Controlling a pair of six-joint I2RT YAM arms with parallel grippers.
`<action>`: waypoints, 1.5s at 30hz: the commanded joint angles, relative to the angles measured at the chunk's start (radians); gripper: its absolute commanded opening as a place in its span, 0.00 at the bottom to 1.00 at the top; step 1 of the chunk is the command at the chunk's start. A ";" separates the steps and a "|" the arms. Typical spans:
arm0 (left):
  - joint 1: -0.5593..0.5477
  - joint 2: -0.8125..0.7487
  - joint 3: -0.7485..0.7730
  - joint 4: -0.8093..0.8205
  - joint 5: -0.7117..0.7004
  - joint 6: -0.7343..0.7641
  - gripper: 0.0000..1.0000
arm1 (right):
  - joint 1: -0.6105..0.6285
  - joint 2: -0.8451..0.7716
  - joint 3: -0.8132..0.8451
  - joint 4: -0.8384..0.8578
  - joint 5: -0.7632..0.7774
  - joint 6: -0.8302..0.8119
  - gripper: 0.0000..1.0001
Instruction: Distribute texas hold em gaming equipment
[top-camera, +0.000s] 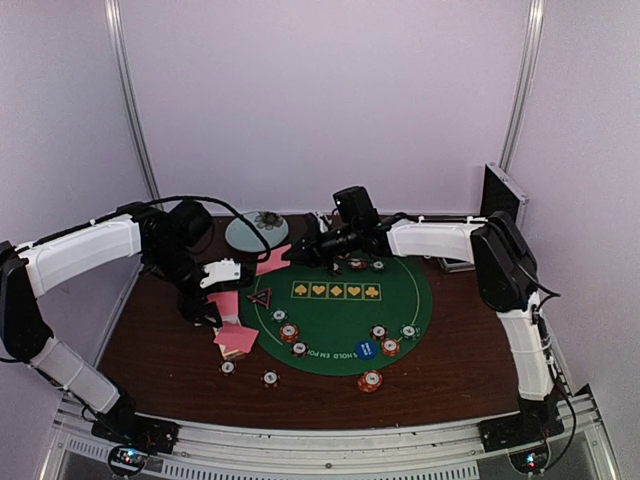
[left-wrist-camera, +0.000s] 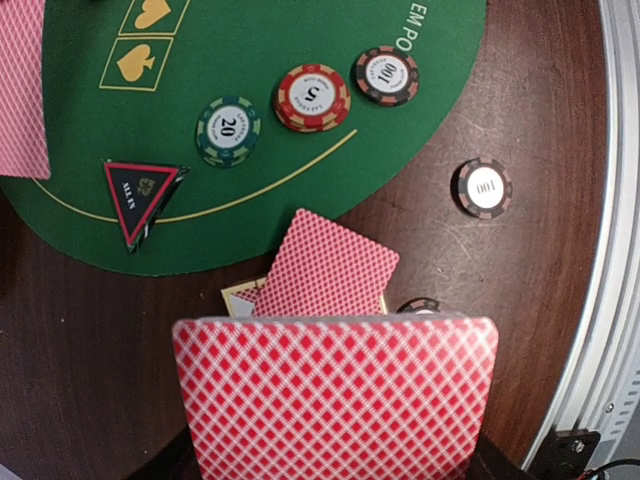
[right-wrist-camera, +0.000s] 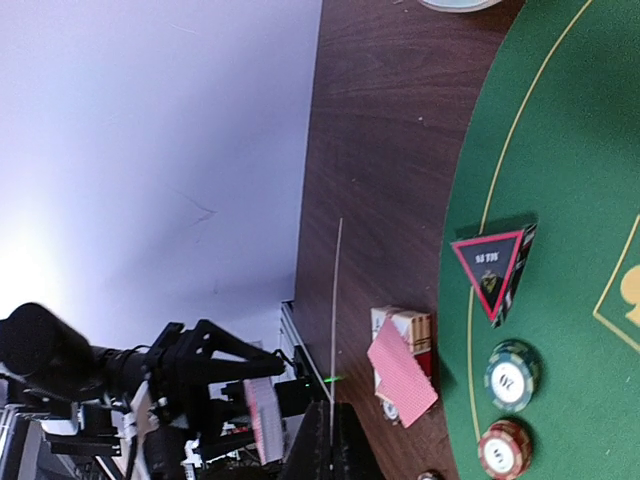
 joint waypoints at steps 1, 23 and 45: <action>0.005 -0.029 0.013 -0.006 0.021 0.007 0.16 | -0.008 0.158 0.189 -0.163 0.043 -0.076 0.03; 0.005 -0.038 0.016 -0.007 0.025 -0.011 0.12 | -0.008 0.376 0.502 -0.364 0.203 -0.186 0.39; 0.005 -0.039 0.048 -0.009 0.029 -0.037 0.12 | 0.029 -0.159 -0.085 -0.150 0.255 -0.265 1.00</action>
